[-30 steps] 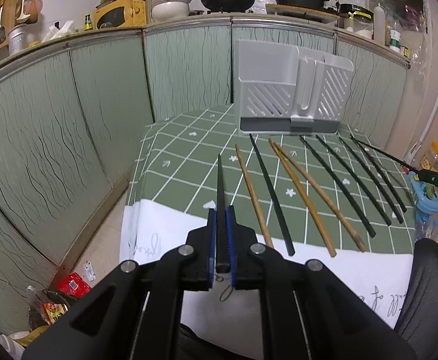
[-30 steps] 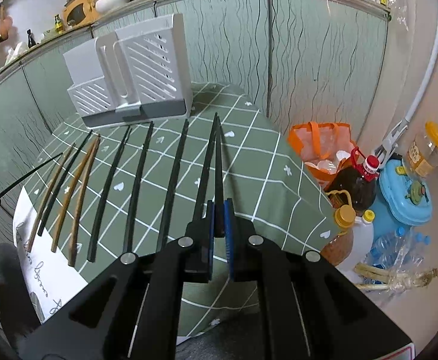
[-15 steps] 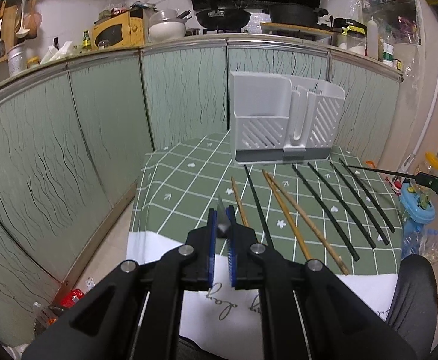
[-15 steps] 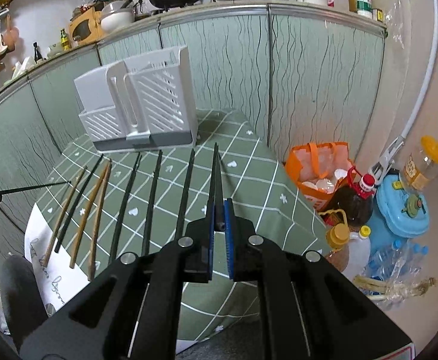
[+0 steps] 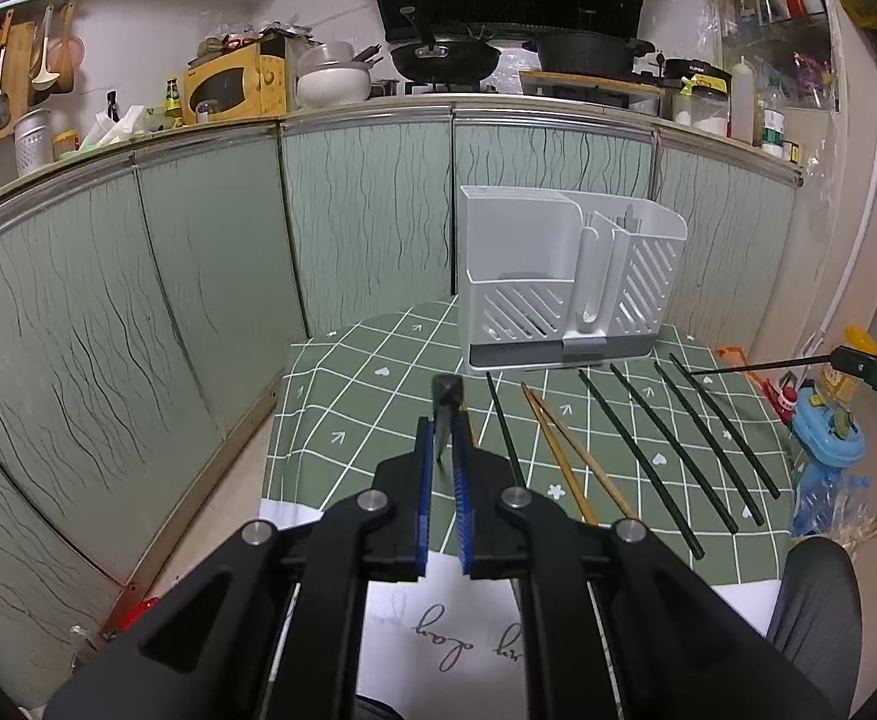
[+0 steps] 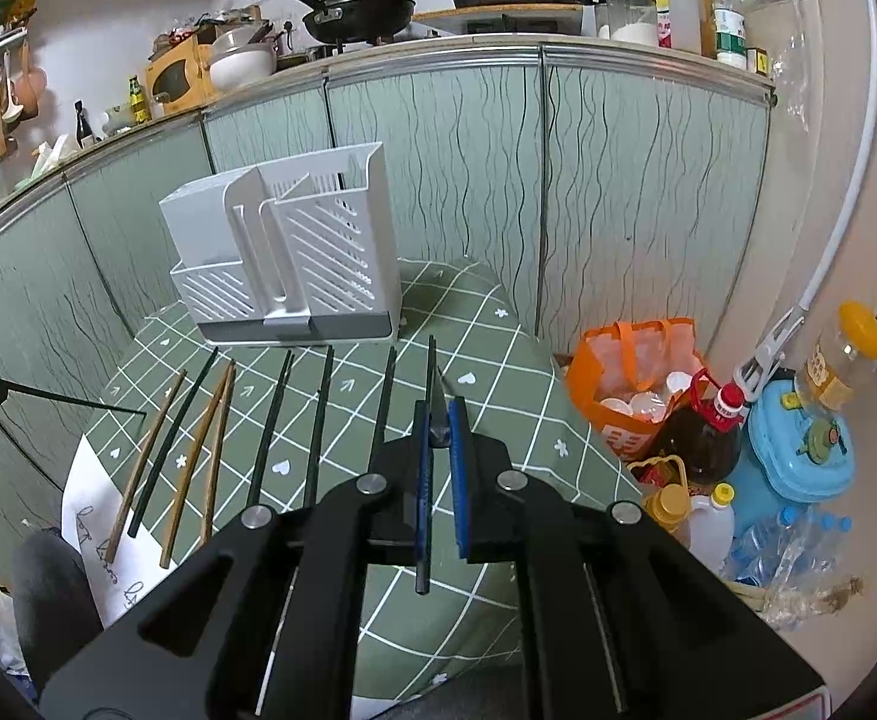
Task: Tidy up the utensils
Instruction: 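Lift the black chopsticks and carry both tools toward the white utensil holder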
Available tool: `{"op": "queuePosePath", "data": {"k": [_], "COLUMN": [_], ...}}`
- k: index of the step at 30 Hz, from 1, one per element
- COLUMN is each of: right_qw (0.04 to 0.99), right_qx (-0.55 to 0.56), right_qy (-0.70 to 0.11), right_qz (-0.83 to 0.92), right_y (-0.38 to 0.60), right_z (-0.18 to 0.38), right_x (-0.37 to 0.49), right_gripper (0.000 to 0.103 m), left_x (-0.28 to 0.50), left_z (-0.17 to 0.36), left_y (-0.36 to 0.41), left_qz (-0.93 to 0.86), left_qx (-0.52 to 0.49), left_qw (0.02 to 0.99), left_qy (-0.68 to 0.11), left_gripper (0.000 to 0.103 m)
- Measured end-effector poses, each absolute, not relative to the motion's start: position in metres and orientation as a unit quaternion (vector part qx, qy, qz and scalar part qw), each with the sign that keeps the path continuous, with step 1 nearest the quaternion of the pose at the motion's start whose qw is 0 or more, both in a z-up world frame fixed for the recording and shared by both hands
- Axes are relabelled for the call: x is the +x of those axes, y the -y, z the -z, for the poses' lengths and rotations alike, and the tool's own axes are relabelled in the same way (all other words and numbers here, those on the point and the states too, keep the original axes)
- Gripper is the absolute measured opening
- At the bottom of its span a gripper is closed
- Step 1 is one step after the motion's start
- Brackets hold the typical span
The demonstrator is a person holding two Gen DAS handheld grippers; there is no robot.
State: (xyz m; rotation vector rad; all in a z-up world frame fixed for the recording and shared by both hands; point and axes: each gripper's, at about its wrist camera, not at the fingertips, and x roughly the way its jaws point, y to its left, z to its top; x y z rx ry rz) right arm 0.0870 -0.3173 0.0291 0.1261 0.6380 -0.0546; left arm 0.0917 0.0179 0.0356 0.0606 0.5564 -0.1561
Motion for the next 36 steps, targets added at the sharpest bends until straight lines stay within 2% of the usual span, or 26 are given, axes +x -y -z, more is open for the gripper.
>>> {"op": "queuePosePath", "data": {"k": [36], "right_qw": [0.958], "right_qx": [0.065], "right_qy": [-0.277], "right_qz": [0.021], "right_y": [0.319], "right_z": [-0.065], "right_x": [0.088], "right_gripper": [0.006], "left_x": [0.1], "left_z": [-0.054], "left_y": [-0.022], "left_qz": [0.091], "left_qx": [0.019], "left_qw": [0.961], "left_qy": [-0.261], "left_gripper": [0.008]}}
